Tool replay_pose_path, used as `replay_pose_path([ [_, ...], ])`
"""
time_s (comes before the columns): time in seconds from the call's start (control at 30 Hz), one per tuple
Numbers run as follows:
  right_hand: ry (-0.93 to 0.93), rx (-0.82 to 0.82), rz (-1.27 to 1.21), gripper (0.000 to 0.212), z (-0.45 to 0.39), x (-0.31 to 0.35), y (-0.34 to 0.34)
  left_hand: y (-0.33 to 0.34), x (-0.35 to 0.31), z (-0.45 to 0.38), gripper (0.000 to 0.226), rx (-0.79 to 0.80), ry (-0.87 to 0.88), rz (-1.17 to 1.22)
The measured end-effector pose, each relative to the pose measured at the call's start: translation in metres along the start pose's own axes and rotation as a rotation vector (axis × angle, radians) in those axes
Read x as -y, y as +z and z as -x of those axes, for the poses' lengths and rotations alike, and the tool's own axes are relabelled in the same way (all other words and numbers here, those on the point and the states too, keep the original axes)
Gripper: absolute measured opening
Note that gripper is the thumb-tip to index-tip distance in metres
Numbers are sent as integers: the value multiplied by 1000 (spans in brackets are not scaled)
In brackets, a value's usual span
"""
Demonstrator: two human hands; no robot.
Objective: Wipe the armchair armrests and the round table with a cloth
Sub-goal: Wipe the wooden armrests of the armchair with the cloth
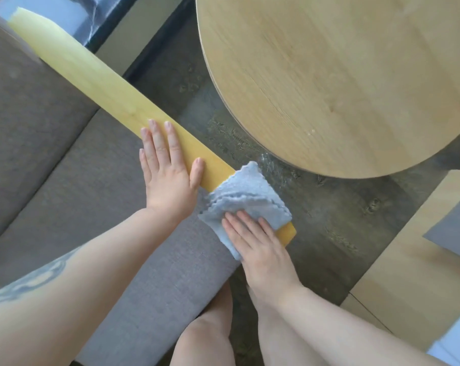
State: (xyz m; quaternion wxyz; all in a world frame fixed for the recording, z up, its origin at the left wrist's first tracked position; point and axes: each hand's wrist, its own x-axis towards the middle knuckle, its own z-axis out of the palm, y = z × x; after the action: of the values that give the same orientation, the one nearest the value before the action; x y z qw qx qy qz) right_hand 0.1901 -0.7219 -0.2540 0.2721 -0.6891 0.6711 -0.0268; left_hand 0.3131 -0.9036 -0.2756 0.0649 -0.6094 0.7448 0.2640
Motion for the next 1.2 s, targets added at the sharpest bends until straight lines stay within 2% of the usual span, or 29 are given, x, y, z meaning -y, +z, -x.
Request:
replay_pose_path([
  [0.1, 97, -55, -54, 65, -22, -10, -12, -5, 1, 0, 76, 30, 12, -1],
  [0.2, 233, -85, -36, 71, 31, -23, -7, -7, 6, 1, 76, 53, 33, -4],
  [0.3, 233, -32, -45, 74, 48, -8, -2, -3, 6, 0, 76, 23, 39, 5],
  [0.4, 162, -25, -85, 67, -2, 6, -6, 0, 6, 0, 76, -3, 30, 13],
  [0.47, 215, -65, -128, 68, -18, -1, -10, 0, 7, 0, 76, -3, 34, 20],
  [0.6, 369, -121, -106, 69, 32, 0, 0, -1, 12, 2, 76, 3, 52, 66],
  [0.67, 277, -97, -94, 71, 31, 16, 9, 1, 18, 1, 76, -11, 77, 85],
  [0.8, 62, -60, -78, 69, -65, 25, -5, -3, 35, -8, 72, -65, 116, 34],
  [0.87, 62, -71, -58, 67, -91, 14, -17, -14, 45, -20, 71, -113, 33, 51],
  [0.97, 194, -93, -67, 69, -61, 8, -12, -29, 60, -36, 76, -115, -59, 43],
  [1.0, 182, -101, -63, 71, -47, 15, -6, -33, 63, -39, 77, -117, -75, 47],
  [1.07, 44, -37, -15, 72, -40, 31, 2, -35, 65, -41, 78, -118, -104, 81],
  [1.13, -68, -6, -36, 71, -80, 40, -4, -35, 64, -41, 78, -124, -115, 95],
  [1.2, -81, -41, -33, 69, -132, 39, -21, -37, 63, -42, 78, -139, -115, 75],
])
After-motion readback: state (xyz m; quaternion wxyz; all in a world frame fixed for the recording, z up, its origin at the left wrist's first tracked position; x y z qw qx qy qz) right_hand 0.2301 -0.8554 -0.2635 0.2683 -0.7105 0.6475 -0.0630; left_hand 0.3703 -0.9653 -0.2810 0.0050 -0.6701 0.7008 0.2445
